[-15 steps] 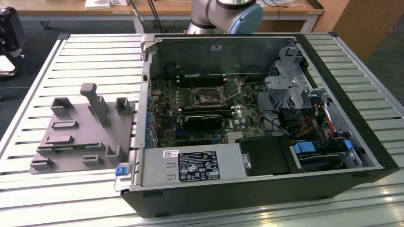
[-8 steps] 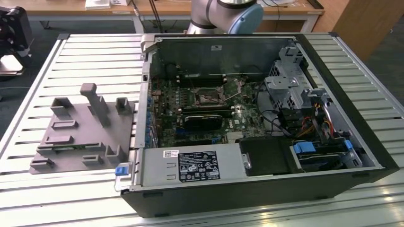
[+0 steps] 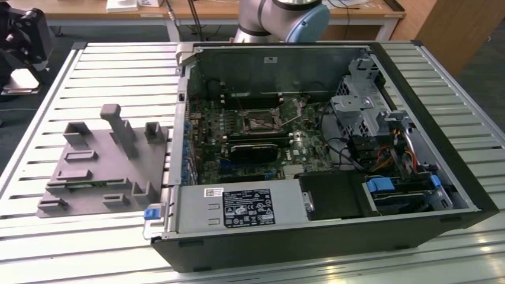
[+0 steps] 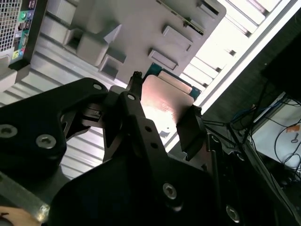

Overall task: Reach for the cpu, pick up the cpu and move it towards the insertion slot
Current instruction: 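Pick up the cpu and move it towards the insertion slot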

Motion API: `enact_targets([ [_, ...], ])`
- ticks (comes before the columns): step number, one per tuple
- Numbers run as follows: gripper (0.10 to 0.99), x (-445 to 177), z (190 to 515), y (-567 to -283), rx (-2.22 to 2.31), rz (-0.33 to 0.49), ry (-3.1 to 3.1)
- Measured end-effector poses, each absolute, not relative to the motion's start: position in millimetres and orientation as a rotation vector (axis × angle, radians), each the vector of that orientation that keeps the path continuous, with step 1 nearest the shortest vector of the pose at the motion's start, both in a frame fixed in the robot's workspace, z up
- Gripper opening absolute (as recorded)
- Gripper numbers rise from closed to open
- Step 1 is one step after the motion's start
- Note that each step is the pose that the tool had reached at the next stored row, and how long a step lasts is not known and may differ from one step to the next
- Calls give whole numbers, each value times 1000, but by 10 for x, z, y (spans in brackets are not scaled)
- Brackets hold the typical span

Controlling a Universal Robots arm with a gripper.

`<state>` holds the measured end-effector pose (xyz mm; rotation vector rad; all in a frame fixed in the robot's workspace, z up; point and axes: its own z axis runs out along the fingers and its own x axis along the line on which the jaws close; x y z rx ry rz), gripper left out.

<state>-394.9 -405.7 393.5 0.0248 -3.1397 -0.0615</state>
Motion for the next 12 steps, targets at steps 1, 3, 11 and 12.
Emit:
enact_targets([
  [1,545,-3936,3936,-4057,25,-61,-3140],
  [3,545,-3896,3935,-4058,25,-61,-3140],
  [11,545,-3622,3935,-4058,25,-62,-3140],
  [12,545,-3587,3935,-4058,25,-61,-3140],
])
